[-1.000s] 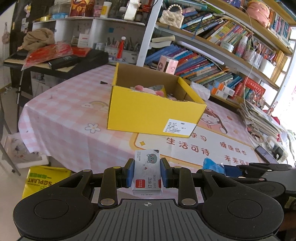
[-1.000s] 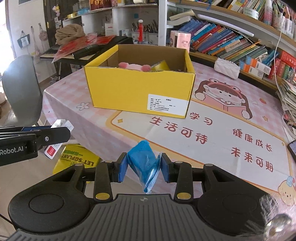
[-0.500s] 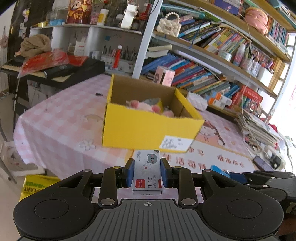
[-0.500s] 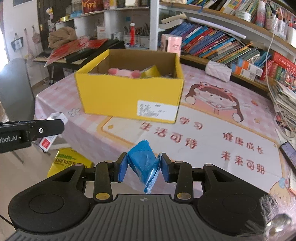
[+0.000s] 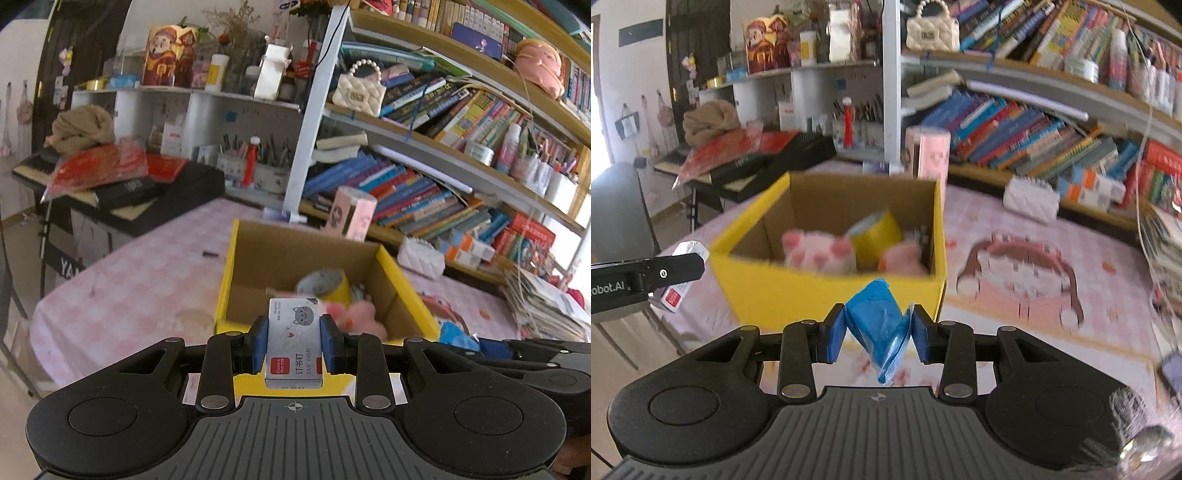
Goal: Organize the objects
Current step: 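Carry the held medicine box and blue packet over the yellow box with both grippers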
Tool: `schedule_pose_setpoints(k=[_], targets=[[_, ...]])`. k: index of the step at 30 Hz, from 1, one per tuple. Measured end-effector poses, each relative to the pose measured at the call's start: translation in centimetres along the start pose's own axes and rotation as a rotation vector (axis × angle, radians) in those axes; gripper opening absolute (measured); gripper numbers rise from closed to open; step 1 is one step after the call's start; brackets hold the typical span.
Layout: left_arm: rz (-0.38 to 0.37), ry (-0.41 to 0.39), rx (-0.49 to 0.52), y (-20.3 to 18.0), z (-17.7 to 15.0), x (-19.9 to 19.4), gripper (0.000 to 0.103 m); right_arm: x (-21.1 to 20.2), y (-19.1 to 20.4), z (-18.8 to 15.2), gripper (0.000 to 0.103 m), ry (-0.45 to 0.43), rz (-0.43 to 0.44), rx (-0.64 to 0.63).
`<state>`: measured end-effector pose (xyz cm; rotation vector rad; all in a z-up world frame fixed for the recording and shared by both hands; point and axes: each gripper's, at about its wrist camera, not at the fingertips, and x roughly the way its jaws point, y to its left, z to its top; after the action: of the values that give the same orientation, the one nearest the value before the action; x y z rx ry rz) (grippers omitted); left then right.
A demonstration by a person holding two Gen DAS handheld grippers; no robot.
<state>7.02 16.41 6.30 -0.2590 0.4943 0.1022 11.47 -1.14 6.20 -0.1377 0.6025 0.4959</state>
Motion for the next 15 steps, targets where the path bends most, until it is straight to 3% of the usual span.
schedule_pose_setpoints(k=[6,15], targets=[[0.032,-0.014,0.008,-1.1,1.8,3.7,0.028,3.4,-1.4,2.8,0.035,-0.023,0.019,-0.039],[0.096,0.058,0.029,-2.1,1.8,8.6,0.028,8.5,-2.0,4.1,0.035,-0.008,0.058,-0.14]])
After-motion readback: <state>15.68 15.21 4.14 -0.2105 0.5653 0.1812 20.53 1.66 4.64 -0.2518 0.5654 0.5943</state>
